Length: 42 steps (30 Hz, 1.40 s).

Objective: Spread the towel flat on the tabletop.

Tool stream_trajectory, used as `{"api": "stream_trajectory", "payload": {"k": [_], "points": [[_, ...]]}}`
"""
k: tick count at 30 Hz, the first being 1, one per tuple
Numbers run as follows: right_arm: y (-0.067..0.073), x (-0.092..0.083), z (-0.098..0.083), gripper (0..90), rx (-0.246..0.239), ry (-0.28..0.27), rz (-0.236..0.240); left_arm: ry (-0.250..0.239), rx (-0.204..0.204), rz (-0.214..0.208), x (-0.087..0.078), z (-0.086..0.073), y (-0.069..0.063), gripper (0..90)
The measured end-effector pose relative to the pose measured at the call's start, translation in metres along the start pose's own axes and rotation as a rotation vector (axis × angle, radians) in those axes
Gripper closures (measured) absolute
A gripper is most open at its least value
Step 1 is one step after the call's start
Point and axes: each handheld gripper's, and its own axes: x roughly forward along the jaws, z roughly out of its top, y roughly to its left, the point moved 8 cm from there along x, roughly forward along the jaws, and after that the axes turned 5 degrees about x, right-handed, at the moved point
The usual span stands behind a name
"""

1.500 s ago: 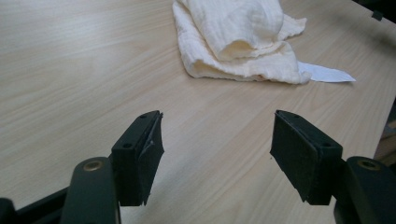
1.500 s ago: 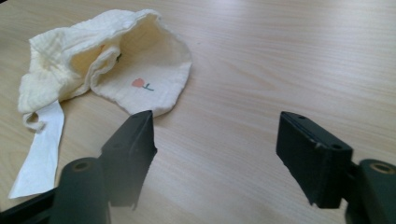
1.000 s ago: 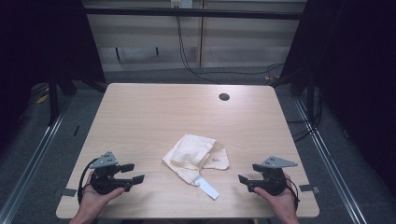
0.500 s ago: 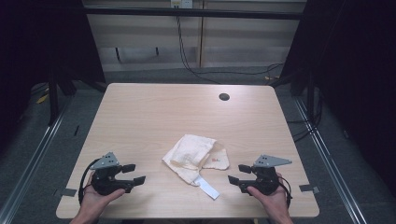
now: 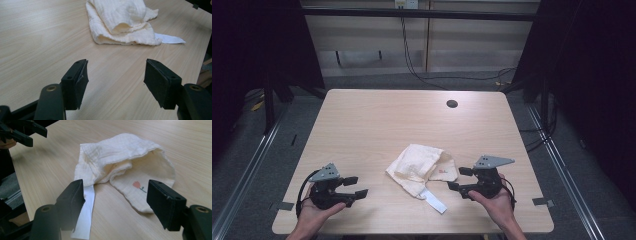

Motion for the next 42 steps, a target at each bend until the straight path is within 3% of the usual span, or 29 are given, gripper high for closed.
{"api": "stream_trajectory", "payload": {"k": [4,6,13,32,37,42], "points": [[-0.001,0.006,0.008,29.3,-0.024,0.017,0.014,0.003,-0.011,0.001,0.002,0.0,0.002,35.6],[-0.005,0.01,0.012,29.2,-0.03,0.025,-0.01,0.011,-0.004,0.008,0.003,-0.001,0.003,35.6],[-0.011,0.021,0.026,29.9,-0.039,0.037,-0.006,-0.003,0.0,0.022,-0.002,0.0,0.005,35.6],[-0.026,0.05,0.055,26.9,-0.063,0.067,0.002,-0.004,0.006,0.013,-0.001,0.0,0.003,36.1],[-0.042,0.067,0.06,25.1,-0.041,0.072,-0.008,0.002,-0.002,0.019,0.0,-0.001,0.004,35.5],[-0.044,0.084,0.062,24.3,-0.041,0.099,0.009,0.001,0.001,0.021,-0.001,-0.001,0.004,35.5]]}}
